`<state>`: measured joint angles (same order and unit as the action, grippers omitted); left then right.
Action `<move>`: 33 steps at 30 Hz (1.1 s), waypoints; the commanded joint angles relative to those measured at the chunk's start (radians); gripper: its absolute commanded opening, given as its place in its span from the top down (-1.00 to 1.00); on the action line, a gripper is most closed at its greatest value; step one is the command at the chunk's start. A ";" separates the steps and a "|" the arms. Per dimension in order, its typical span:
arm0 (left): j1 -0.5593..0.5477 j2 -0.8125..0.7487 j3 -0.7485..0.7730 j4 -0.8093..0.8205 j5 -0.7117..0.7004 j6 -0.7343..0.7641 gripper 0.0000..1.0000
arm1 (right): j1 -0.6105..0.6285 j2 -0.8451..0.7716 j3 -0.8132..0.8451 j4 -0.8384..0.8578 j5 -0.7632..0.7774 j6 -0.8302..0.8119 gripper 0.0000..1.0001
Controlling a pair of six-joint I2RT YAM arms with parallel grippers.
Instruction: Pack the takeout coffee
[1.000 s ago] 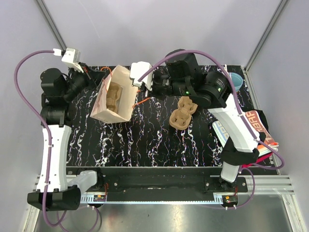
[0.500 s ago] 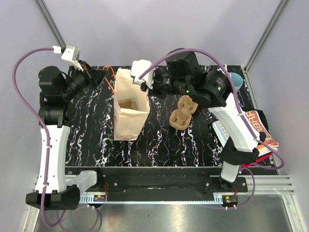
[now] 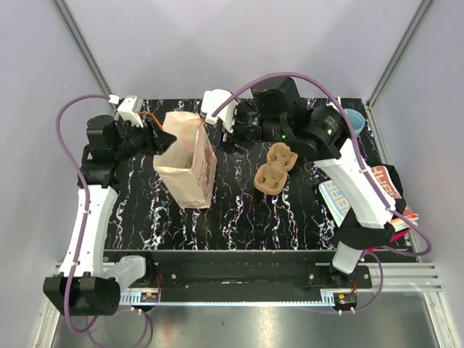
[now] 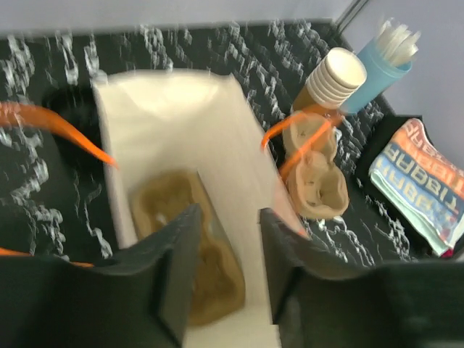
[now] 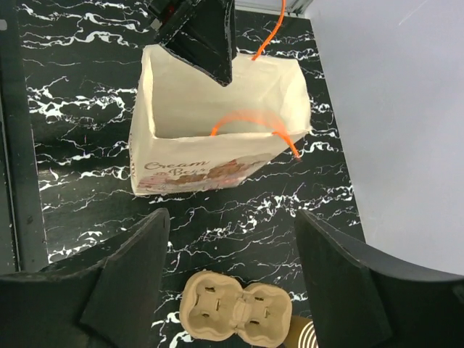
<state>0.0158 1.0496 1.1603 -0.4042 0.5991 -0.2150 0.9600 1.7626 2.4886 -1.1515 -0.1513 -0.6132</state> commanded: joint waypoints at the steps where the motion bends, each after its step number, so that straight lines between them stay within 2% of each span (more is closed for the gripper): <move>1: 0.010 -0.020 0.028 0.059 -0.016 0.025 -0.17 | -0.017 -0.032 -0.013 0.044 -0.010 0.012 -0.54; 9: 0.010 -0.026 0.087 0.051 -0.010 0.026 -0.36 | -0.061 -0.049 -0.128 0.153 0.025 0.070 -0.60; 13: 0.010 -0.036 0.095 0.053 -0.016 0.025 -0.48 | -0.081 -0.020 -0.162 0.205 0.027 0.038 -0.68; 21: 0.010 -0.054 0.153 -0.004 -0.085 0.054 -0.57 | -0.124 0.077 -0.100 0.237 -0.007 -0.111 -0.99; 27: 0.012 -0.053 0.180 -0.036 -0.102 0.089 -0.65 | -0.138 0.165 -0.076 0.283 -0.019 -0.184 -0.99; 33: 0.012 -0.034 0.170 -0.039 -0.136 0.109 -0.64 | -0.161 0.251 -0.010 0.285 -0.045 -0.204 -0.97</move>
<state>0.0242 1.0107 1.3056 -0.4553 0.5026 -0.1406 0.8165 1.9842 2.4027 -0.9165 -0.1562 -0.7803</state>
